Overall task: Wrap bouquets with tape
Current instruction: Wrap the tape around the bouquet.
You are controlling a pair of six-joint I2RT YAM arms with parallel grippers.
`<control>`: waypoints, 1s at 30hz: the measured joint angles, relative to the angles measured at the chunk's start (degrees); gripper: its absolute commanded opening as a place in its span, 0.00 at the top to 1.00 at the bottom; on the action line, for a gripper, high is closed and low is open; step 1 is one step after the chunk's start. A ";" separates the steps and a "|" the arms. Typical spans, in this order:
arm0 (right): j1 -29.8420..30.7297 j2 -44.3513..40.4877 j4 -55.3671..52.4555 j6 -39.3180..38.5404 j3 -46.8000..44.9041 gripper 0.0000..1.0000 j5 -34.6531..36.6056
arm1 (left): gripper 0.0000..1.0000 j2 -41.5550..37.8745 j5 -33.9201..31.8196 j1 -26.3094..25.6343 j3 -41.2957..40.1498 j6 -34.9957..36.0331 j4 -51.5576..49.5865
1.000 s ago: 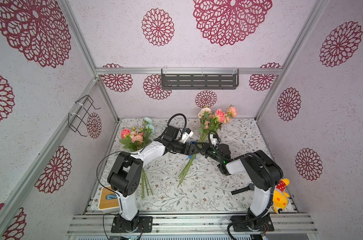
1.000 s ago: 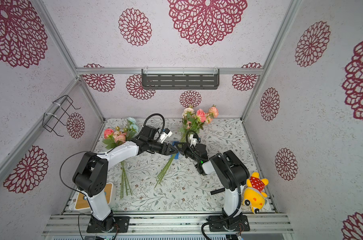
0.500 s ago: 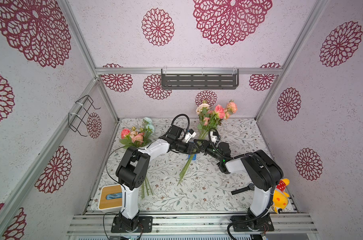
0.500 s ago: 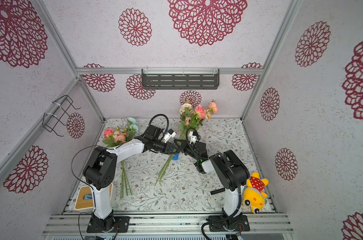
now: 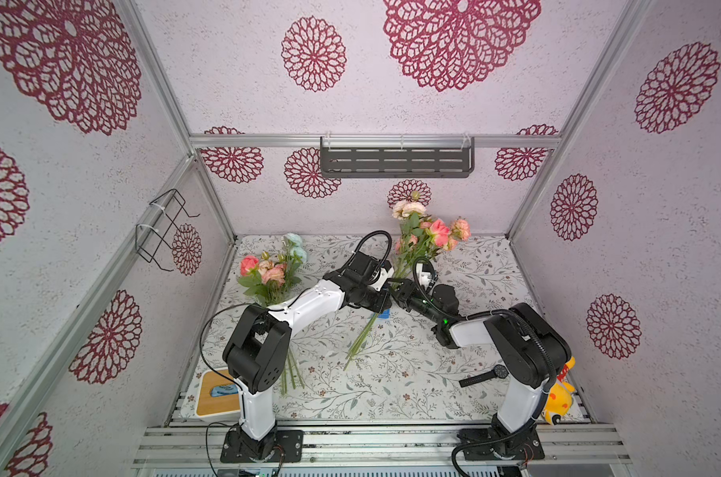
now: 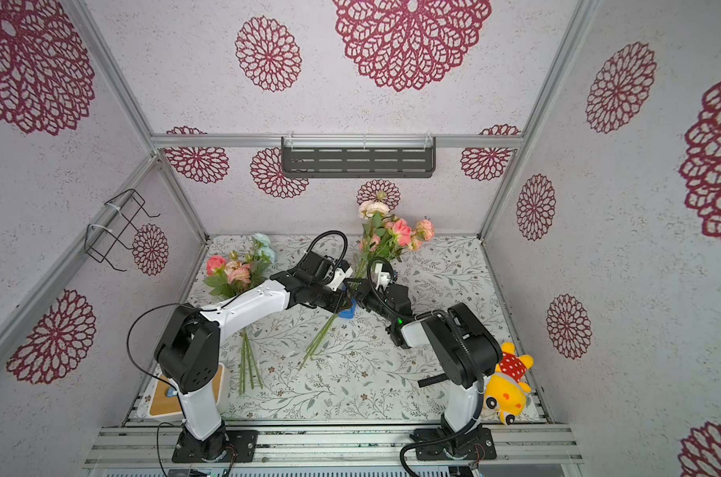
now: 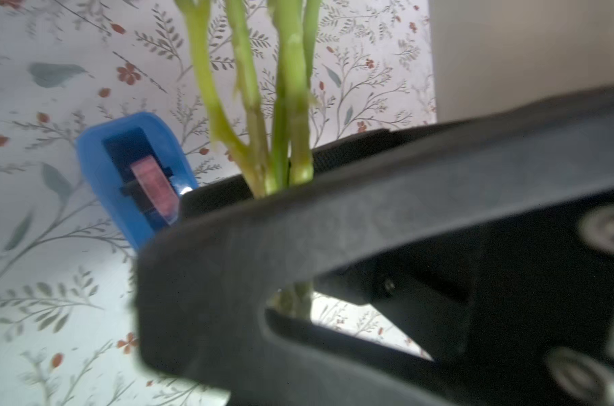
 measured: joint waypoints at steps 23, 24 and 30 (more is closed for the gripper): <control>0.24 -0.13 -3.76 2.60 0.37 1.00 3.26 | 0.57 -1.95 -11.91 -2.82 1.33 0.70 0.33; -0.13 0.48 -2.32 2.62 -0.07 1.00 2.67 | 0.53 -2.75 -8.15 -1.18 0.44 0.13 1.51; -0.72 4.33 4.72 2.60 -0.02 1.00 0.35 | 0.47 -3.98 11.15 6.43 -1.81 -1.38 4.90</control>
